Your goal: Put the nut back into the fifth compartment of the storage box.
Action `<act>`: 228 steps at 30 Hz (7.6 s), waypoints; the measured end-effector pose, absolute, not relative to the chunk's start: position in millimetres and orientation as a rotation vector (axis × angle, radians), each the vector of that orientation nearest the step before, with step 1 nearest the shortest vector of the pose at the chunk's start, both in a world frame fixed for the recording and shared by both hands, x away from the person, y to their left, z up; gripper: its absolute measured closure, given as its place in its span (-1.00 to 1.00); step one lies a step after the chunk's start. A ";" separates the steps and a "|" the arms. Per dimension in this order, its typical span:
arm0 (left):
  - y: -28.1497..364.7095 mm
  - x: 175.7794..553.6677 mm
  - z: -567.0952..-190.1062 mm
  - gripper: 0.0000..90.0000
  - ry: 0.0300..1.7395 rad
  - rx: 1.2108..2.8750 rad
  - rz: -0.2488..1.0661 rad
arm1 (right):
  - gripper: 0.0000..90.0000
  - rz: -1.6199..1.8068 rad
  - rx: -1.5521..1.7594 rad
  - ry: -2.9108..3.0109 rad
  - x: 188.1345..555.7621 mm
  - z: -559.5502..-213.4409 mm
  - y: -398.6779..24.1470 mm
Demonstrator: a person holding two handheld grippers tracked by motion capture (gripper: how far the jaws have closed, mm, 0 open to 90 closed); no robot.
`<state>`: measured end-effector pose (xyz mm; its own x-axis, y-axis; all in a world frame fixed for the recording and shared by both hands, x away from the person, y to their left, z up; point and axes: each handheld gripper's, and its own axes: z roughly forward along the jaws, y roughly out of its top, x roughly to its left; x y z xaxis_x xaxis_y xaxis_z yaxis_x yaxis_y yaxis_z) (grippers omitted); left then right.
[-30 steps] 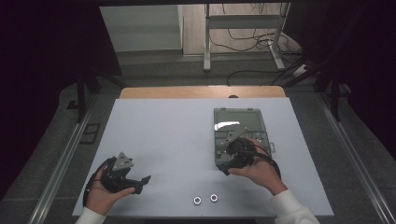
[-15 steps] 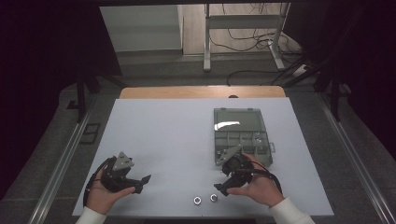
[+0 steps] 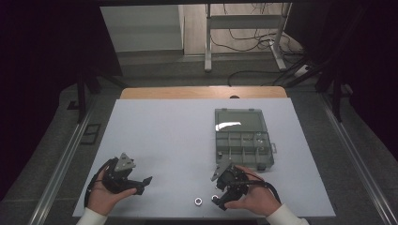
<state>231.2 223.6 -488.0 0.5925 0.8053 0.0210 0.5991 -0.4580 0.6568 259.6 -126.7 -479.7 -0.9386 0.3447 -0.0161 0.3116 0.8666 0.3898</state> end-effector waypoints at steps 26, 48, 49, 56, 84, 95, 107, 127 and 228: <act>222.1 231.3 -489.4 -0.83 1.107 2.227 0.442 | 0.02 0.475 0.218 3.038 260.3 -500.2 -111.2; 222.9 231.5 -490.1 -0.83 1.107 2.227 0.439 | 0.56 0.452 0.241 3.085 266.0 -495.9 -110.0; 223.0 231.6 -490.2 -0.83 1.107 2.227 0.439 | 0.56 0.451 0.236 3.082 266.5 -495.2 -110.6; 222.8 231.6 -490.2 -0.83 1.105 2.230 0.439 | 0.56 0.483 0.250 3.068 267.8 -490.0 -112.1; 222.2 231.4 -490.0 -0.83 1.103 2.229 0.439 | 0.56 0.593 0.331 2.993 278.3 -465.5 -119.5; 221.5 231.5 -490.6 -0.83 1.103 2.234 0.438 | 0.56 0.631 0.388 2.952 287.7 -459.4 -127.0; 220.8 231.7 -491.2 -0.83 1.102 2.239 0.437 | 0.56 0.674 0.467 2.889 300.2 -450.9 -139.1; 219.9 231.7 -492.0 -0.83 1.099 2.246 0.433 | 0.56 0.712 0.616 2.815 328.5 -450.6 -151.4; 220.1 231.2 -491.7 -0.83 1.091 2.247 0.425 | -0.79 0.643 0.432 2.936 272.8 -460.6 -84.9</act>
